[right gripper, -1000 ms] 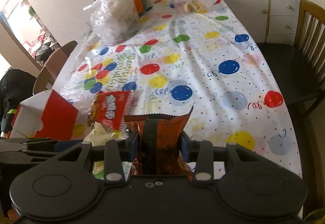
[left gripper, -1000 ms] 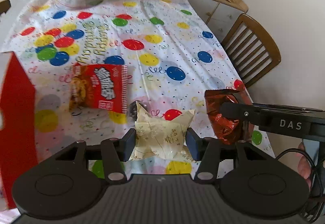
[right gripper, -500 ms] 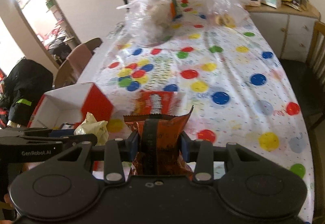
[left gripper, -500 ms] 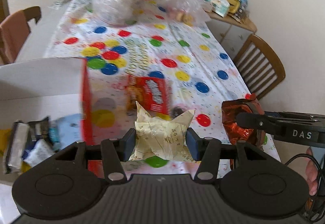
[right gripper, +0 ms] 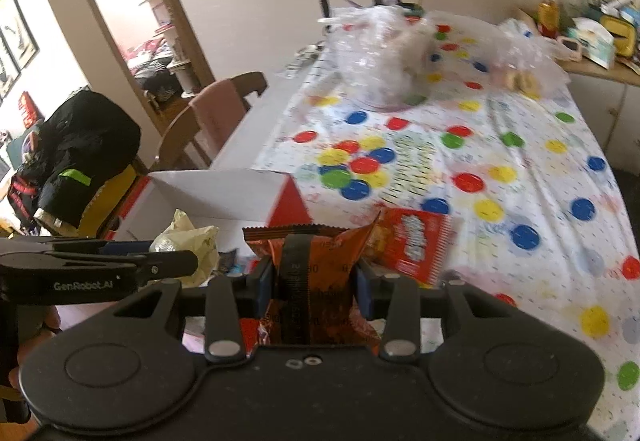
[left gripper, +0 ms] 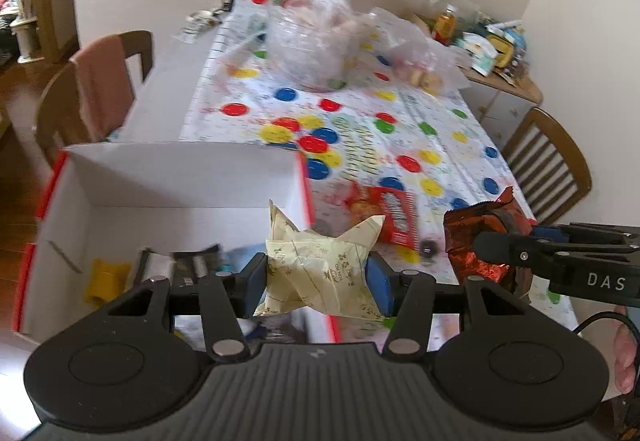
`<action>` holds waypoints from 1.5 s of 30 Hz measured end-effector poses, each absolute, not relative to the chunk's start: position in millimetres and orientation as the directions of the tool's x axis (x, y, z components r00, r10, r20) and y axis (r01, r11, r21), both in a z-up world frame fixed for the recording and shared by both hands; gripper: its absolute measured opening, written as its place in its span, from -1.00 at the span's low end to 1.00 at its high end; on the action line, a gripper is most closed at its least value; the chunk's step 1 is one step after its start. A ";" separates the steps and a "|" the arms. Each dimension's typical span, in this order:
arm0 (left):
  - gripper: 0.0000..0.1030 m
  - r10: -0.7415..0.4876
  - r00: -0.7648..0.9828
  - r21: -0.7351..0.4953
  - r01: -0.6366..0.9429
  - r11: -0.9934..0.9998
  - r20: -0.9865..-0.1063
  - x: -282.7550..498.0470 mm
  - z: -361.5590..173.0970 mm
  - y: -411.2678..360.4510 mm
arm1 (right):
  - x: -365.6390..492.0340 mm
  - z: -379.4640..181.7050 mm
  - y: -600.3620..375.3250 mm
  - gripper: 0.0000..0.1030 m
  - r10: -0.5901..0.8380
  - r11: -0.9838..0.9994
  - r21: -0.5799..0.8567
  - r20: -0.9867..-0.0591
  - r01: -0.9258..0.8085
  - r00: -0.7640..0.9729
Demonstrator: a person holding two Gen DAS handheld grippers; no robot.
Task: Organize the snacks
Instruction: 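Carry the cream wrapper and red-brown chip bag over the cardboard box, then open the left tool and the right tool to drop both snacks into the box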
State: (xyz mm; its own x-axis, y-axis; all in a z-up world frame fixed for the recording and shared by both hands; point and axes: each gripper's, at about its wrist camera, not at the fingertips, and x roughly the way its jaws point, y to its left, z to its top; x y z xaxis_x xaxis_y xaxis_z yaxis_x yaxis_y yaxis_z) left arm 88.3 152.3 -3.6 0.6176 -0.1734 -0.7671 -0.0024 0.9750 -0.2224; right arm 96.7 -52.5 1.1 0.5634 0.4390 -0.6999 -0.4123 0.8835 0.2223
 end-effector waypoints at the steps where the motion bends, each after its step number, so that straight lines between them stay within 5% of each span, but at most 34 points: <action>1: 0.01 -0.165 0.620 -0.218 -0.010 0.976 -0.767 87.1 -2.5 158.5 | 97.0 2.1 -45.4 -0.25 0.444 0.880 0.221 -0.697 -0.420 0.563; 20: 0.02 -0.019 0.541 -0.111 -0.137 0.984 -0.841 94.3 -44.5 274.0 | 129.4 -39.8 98.6 -0.24 0.439 0.831 0.132 -0.752 -0.540 0.492; 45: 0.07 0.036 0.447 0.014 -0.053 0.999 -0.894 109.1 -104.8 270.9 | 126.7 -101.9 139.5 -0.16 0.356 0.818 0.062 -0.836 -0.572 0.418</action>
